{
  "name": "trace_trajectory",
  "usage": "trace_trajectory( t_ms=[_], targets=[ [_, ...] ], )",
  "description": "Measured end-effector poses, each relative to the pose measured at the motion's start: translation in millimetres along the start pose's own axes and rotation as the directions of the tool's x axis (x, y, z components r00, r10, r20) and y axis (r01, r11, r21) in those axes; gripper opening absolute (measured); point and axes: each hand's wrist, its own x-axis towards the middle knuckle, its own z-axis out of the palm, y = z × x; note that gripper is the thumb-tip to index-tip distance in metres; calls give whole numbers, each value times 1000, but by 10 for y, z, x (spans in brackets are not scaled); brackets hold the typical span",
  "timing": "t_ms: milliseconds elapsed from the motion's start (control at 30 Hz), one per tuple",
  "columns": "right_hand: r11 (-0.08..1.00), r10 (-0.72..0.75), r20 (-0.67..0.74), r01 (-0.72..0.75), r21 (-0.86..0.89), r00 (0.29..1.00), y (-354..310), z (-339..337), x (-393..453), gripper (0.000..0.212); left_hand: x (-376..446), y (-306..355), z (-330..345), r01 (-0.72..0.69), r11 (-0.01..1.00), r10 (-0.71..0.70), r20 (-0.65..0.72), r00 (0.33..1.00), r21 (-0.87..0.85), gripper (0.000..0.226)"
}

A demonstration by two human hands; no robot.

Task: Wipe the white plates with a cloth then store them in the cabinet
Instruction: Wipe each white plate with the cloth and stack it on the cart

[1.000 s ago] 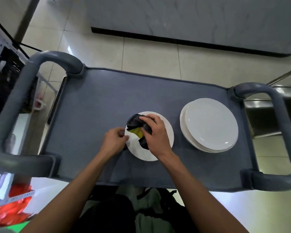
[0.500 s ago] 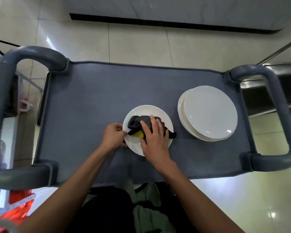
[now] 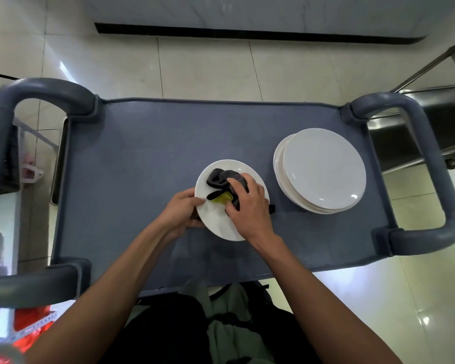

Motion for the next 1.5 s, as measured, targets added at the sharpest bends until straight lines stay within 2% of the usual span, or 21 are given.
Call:
trace_trajectory(
  t_ms=[200, 400, 533, 700, 967, 1100, 1233, 1500],
  targets=[
    [996, 10, -41, -6, 91, 999, 118, 22, -208, 54, -37, 26, 22, 2, 997, -10, 91, 996, 80, 38],
    [992, -13, -42, 18, 124, 999, 87, 65, -290, 60, -99, -84, 30, -42, 998, 39, 52, 998, 55, 39],
    [979, -37, -65, 49, 198, 997, -67, -12, -159, 69, -182, -151, 33, -144, 989, 143, 9, 990, 16, 38],
    [982, -112, -172, 135, 134, 979, -316, -235, 85, 61, -245, -95, -73, -239, 969, 235, -62, 970, -57, 42],
    [993, -93, -297, 111, 42, 950, -460, -651, 322, 60, -361, 222, -197, -371, 911, 352, -128, 927, -179, 42],
    [994, -100, -315, 110, 13, 944, -482, -743, 264, 60, -370, 424, -193, -422, 879, 389, -179, 904, -223, 36],
    [993, -118, -273, 119, -12, 955, -518, -742, 152, 62, -373, 615, -160, -460, 849, 415, -211, 885, -260, 34],
    [968, -225, -255, 245, 53, 941, -827, -535, -115, 62, -352, 765, -138, -507, 822, 474, -184, 861, -258, 37]
  ],
)
